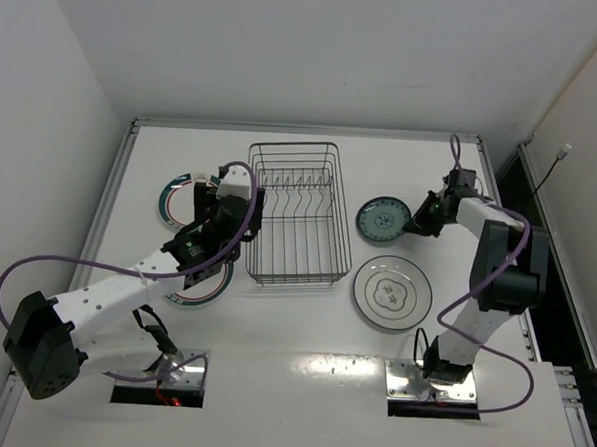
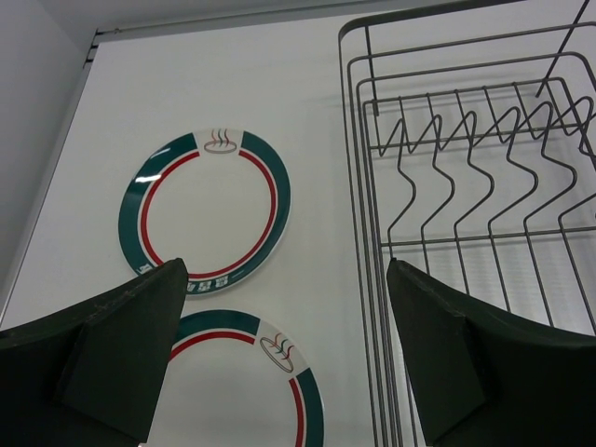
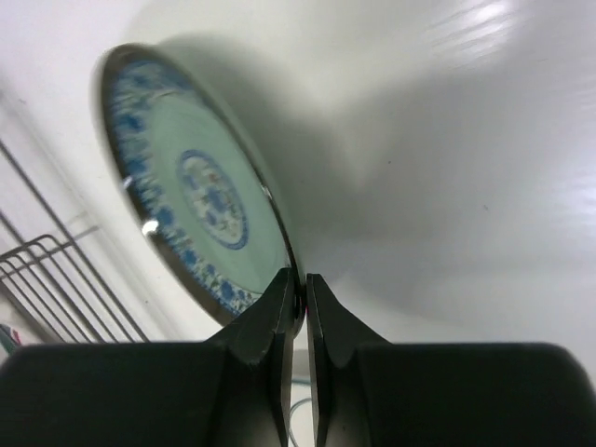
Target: Load the plates into the dish rack
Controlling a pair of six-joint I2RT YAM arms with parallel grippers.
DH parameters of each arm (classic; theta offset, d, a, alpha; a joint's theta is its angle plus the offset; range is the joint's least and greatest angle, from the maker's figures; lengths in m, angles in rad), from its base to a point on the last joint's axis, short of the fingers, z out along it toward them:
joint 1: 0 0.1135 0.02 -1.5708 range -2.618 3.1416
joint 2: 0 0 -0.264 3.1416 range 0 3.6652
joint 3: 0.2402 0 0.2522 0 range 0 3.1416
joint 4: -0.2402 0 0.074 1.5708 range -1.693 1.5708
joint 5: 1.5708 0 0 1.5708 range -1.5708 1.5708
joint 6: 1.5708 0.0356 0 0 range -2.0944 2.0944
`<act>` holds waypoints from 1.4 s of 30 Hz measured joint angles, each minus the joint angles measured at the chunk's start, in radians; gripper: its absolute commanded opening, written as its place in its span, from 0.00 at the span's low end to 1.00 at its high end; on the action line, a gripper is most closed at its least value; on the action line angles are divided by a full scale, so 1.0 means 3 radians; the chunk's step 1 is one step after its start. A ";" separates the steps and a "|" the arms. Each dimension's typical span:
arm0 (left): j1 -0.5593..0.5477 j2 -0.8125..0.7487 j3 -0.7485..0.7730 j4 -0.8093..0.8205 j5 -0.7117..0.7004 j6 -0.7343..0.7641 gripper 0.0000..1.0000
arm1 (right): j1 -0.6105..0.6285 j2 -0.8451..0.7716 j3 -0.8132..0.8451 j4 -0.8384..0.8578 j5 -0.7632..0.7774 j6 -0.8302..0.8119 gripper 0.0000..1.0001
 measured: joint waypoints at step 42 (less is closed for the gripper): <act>0.0000 -0.0005 0.0043 -0.0038 -0.0170 -0.0064 0.86 | 0.2754 0.0825 0.2792 -0.1710 0.4353 0.0387 0.00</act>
